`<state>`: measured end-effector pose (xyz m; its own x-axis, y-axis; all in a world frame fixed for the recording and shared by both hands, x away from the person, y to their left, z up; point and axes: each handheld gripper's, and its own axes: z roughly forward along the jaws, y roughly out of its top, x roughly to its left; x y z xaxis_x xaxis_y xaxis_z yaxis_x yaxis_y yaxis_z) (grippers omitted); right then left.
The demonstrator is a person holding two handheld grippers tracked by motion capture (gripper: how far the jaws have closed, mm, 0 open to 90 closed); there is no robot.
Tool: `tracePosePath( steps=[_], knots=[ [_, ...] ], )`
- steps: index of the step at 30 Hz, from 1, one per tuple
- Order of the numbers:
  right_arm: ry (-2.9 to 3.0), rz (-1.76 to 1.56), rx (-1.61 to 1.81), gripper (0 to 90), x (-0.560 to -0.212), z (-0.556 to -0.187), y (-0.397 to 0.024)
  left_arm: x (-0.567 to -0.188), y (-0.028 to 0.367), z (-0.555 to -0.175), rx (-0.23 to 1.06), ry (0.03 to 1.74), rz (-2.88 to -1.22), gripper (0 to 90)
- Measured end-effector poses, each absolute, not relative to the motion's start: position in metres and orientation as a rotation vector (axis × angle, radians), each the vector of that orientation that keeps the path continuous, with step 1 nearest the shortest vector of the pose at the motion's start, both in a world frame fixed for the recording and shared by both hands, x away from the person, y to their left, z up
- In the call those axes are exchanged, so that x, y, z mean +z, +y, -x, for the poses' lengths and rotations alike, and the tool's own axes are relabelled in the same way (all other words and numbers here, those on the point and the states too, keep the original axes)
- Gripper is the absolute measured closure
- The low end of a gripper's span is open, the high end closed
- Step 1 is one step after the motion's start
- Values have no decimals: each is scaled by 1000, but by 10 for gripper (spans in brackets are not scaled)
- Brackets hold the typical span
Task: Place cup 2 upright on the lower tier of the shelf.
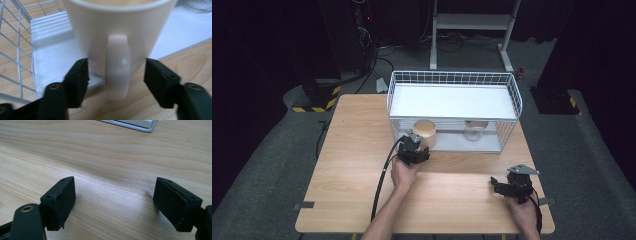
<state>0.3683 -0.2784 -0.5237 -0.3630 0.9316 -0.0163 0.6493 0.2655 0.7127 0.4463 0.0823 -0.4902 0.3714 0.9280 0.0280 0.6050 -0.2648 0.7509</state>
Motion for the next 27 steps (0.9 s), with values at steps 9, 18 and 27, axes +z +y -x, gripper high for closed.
tracePosePath(
  steps=[9, 18, 27],
  knots=[
    [2106, -1429, 869, 182, -524, -368, -278, -496, 85, -454, 599, 1361, -1950, 493],
    [2106, -1429, 868, 182, -524, -368, -278, -501, 87, -460, 605, 1385, -1945, 525],
    [2106, -1430, 868, 182, -524, -368, -278, -505, 91, -465, 611, 1408, -1936, 549]
  ],
)
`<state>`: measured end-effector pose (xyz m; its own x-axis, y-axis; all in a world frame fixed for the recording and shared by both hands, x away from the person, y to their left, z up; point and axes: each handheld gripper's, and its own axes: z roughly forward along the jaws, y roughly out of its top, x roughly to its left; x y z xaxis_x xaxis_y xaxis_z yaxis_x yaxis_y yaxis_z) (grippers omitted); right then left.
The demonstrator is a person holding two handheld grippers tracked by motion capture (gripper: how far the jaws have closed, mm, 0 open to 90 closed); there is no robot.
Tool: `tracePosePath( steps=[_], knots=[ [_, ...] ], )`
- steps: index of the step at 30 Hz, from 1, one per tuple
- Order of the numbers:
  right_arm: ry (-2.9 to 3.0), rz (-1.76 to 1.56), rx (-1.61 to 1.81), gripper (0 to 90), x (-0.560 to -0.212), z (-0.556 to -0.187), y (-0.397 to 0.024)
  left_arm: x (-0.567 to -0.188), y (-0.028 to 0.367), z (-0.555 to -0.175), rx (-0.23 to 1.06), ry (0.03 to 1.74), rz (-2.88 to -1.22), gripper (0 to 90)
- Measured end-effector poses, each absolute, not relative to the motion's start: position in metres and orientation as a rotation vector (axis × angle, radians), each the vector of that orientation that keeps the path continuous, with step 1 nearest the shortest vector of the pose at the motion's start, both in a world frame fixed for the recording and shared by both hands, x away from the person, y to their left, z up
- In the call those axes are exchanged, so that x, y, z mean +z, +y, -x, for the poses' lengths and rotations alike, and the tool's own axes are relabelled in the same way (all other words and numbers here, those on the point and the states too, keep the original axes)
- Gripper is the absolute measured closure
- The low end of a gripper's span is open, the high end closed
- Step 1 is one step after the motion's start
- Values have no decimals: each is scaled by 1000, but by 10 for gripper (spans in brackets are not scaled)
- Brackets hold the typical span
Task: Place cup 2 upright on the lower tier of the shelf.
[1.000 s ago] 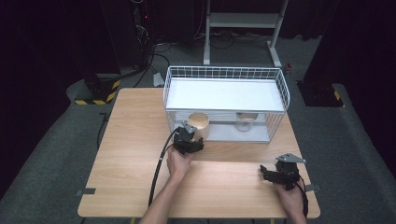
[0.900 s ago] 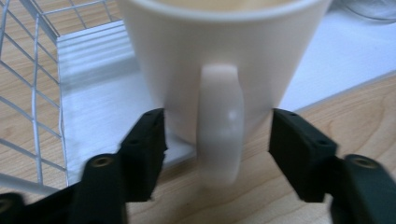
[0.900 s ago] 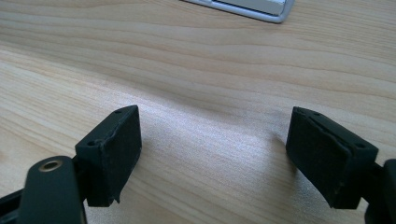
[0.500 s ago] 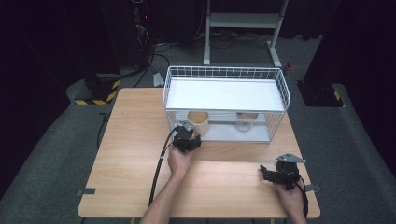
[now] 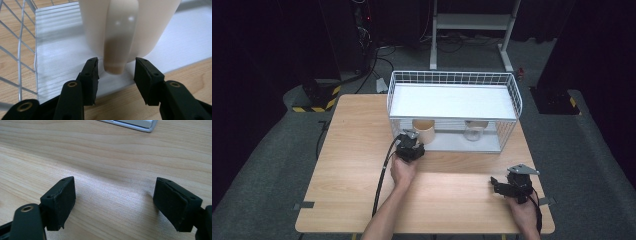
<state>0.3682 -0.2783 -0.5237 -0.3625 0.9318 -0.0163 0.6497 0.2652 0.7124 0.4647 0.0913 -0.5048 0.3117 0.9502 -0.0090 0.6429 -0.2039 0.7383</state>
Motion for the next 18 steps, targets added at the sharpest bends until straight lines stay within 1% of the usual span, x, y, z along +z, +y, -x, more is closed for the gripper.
tracePosePath(
  steps=[7, 12, 14, 18],
  knots=[
    [2104, -1431, 869, 182, -524, -368, -278, -506, 93, -467, 628, 1404, -1931, 584],
    [2105, -1431, 870, 182, -524, -368, -278, -504, 91, -471, 637, 1400, -1955, 588],
    [2105, -1431, 870, 182, -524, -368, -278, -504, 89, -473, 614, 1401, -1954, 587],
    [2105, -1431, 869, 182, -524, -368, -278, -504, 88, -478, 645, 1409, -1952, 589]
  ],
)
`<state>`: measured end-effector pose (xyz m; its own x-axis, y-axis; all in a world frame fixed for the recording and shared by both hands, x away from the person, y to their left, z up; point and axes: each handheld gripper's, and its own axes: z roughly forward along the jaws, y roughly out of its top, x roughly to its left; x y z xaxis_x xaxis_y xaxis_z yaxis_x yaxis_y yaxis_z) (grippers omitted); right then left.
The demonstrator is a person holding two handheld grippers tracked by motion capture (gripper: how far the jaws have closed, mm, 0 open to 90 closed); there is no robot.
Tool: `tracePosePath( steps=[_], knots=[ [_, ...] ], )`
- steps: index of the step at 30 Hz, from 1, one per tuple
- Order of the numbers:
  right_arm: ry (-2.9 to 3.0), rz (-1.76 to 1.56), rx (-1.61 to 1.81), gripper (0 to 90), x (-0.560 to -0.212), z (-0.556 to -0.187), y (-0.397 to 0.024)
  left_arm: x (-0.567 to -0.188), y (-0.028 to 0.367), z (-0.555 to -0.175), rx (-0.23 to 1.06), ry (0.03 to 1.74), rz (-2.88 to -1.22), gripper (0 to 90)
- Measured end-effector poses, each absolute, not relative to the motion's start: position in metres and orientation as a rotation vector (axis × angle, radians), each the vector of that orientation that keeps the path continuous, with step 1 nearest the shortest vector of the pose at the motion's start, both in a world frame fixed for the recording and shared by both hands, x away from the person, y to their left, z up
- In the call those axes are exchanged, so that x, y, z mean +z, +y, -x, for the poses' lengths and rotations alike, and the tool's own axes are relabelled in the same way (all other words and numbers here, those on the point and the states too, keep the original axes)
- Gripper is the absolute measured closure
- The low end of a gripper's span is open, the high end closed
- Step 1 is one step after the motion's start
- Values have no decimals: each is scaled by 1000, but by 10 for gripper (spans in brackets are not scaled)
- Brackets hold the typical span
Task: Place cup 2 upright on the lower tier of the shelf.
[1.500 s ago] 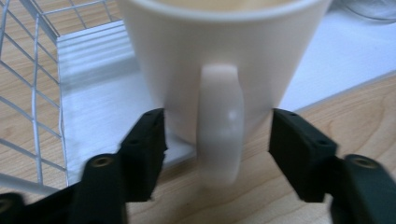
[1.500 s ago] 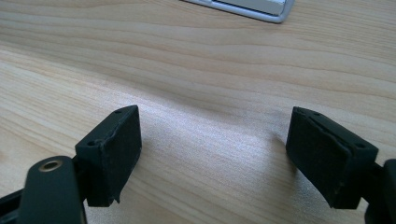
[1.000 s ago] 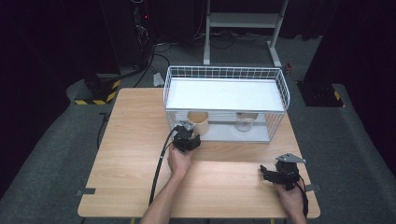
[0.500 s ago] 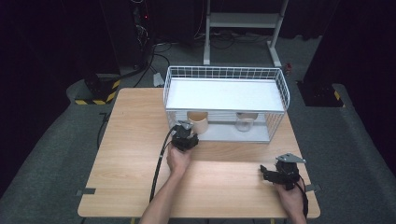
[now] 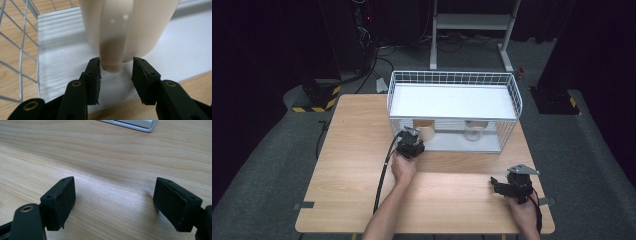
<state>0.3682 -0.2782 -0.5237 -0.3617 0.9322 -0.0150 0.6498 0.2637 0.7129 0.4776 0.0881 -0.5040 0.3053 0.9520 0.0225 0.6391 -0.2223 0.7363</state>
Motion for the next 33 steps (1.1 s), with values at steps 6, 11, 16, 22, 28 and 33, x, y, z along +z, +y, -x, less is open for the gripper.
tracePosePath(
  steps=[6, 11, 16, 22, 28, 33],
  knots=[
    [2105, -1430, 870, 182, -524, -368, -278, -504, 86, -482, 649, 1401, -1965, 593],
    [2105, -1431, 869, 182, -524, -368, -278, -503, 85, -487, 643, 1411, -1970, 594],
    [2105, -1431, 869, 182, -524, -368, -278, -504, 83, -488, 647, 1408, -1958, 572],
    [2105, -1431, 869, 182, -524, -368, -278, -502, 90, -480, 637, 1396, -1927, 430],
    [2105, -1431, 870, 182, -524, -368, -278, -500, 98, -462, 619, 1361, -1886, 397],
    [2105, -1432, 870, 182, -524, -368, -278, -495, 102, -451, 613, 1332, -1880, 382]
  ],
)
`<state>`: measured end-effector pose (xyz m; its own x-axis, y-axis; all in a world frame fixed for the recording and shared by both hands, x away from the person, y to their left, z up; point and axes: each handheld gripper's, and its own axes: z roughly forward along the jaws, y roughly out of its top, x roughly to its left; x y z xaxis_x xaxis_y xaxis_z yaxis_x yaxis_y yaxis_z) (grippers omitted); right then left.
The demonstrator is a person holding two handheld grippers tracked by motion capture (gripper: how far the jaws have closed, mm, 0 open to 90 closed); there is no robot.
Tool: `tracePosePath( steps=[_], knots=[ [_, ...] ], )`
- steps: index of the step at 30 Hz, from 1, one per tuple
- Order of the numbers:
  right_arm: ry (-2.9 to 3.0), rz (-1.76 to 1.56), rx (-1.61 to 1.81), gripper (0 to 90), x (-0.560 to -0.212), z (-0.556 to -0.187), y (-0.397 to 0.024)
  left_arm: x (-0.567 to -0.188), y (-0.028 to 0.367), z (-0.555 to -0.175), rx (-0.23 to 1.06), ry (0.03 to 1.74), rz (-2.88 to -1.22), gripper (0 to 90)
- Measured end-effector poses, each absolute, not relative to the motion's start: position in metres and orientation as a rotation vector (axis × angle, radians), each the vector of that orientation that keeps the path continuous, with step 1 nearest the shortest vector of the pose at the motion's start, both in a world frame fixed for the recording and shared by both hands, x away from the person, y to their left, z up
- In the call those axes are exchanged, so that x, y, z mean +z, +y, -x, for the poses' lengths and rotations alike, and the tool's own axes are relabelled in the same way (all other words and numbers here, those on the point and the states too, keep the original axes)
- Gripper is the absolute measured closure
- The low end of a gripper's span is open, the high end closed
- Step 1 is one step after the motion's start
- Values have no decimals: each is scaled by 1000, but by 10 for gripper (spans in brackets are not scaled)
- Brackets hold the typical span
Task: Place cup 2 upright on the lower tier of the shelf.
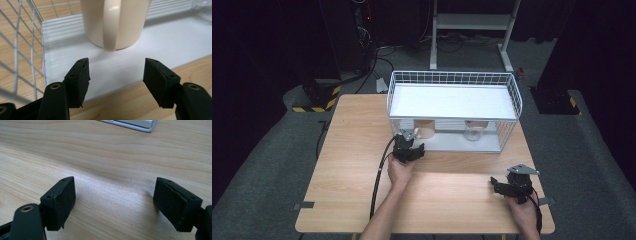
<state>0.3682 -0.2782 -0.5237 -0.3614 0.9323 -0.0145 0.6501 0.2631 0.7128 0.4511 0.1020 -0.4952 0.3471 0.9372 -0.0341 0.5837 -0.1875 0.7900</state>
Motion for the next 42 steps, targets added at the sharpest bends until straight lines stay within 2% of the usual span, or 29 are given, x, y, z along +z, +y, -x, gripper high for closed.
tracePosePath(
  steps=[42],
  knots=[
    [2105, -1431, 870, 182, -524, -368, -278, -487, 134, -391, 604, 1275, -1844, 351]
  ],
)
